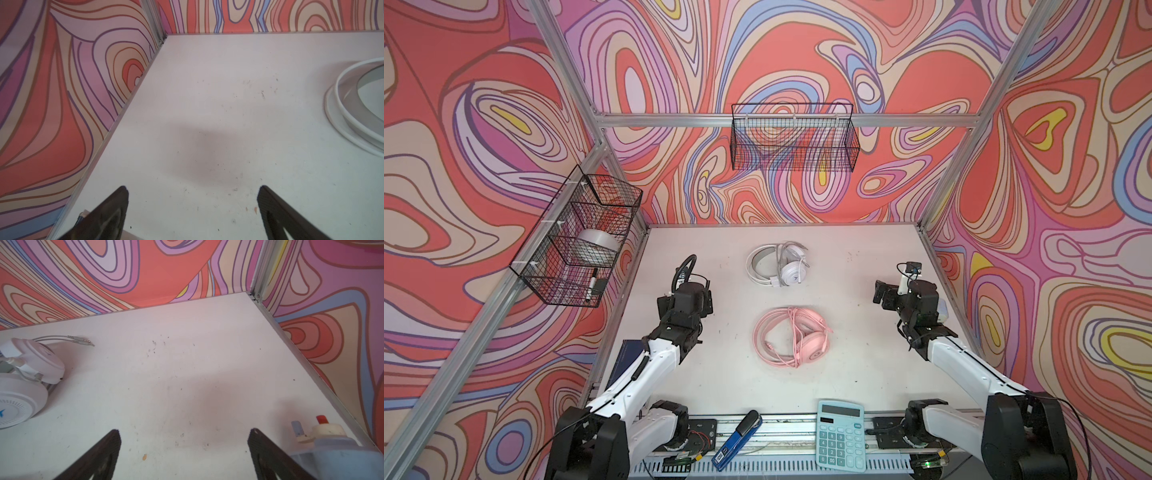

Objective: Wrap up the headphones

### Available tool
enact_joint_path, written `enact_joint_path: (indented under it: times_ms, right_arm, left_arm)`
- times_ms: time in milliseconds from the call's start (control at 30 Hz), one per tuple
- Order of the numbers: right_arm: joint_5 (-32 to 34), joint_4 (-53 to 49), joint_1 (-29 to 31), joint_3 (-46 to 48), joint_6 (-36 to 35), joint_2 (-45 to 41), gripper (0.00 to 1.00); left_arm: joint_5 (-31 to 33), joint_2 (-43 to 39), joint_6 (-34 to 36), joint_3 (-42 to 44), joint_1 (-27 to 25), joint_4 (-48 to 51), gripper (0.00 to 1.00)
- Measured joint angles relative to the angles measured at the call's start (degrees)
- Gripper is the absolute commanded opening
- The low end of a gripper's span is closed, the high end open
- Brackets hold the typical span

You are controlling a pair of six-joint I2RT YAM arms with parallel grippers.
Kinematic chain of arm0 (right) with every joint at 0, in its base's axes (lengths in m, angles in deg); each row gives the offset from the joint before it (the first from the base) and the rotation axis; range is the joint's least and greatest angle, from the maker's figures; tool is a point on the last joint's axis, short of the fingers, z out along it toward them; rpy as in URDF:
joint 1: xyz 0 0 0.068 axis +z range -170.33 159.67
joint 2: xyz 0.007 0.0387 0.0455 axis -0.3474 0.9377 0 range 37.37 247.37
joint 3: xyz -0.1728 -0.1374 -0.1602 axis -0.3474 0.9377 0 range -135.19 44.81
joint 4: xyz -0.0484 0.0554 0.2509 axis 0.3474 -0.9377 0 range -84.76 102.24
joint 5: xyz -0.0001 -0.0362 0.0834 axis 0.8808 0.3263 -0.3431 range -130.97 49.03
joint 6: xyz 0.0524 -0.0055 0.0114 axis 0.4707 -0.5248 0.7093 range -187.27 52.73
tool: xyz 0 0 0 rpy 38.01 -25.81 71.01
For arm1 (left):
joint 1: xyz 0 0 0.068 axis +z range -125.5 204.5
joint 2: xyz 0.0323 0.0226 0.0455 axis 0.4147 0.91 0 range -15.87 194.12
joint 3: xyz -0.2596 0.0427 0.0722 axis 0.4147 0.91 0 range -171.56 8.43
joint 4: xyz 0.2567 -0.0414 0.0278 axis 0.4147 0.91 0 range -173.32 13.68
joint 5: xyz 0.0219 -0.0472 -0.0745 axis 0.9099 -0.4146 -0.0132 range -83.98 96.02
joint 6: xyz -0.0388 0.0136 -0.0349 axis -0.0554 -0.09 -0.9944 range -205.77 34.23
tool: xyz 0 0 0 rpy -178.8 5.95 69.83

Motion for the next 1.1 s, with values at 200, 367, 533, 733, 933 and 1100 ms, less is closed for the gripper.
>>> enact_joint_path:
  times_ms: [200,367,533,733,933,1100]
  right_arm:
    - [3.3,13.8,0.0,5.5,-1.1,5.9,0.98]
    - [3.6,24.4,-0.1,5.9,-2.7,12.0,0.99]
    - [2.6,34.1,-0.5,5.9,-3.7,18.8,0.99]
    - [0.8,41.6,-0.8,5.3,-3.7,26.5,0.99]
    - [-1.0,45.0,-1.2,4.7,-3.7,31.2,0.98]
    - [-3.4,43.8,-1.6,2.6,-4.1,31.4,0.98]
  left_arm:
    - [4.2,3.8,0.0,7.7,0.5,-12.1,1.0]
    - [4.7,11.6,0.0,8.0,1.4,-21.3,1.0]
    - [2.0,14.6,0.3,8.2,4.6,-27.3,1.0]
    - [-0.4,15.5,2.6,10.5,7.0,-36.8,1.0]
    - [-4.9,20.2,2.4,11.4,11.8,-41.6,1.0]
    - [-11.1,20.9,3.1,11.3,12.5,-43.8,1.0]
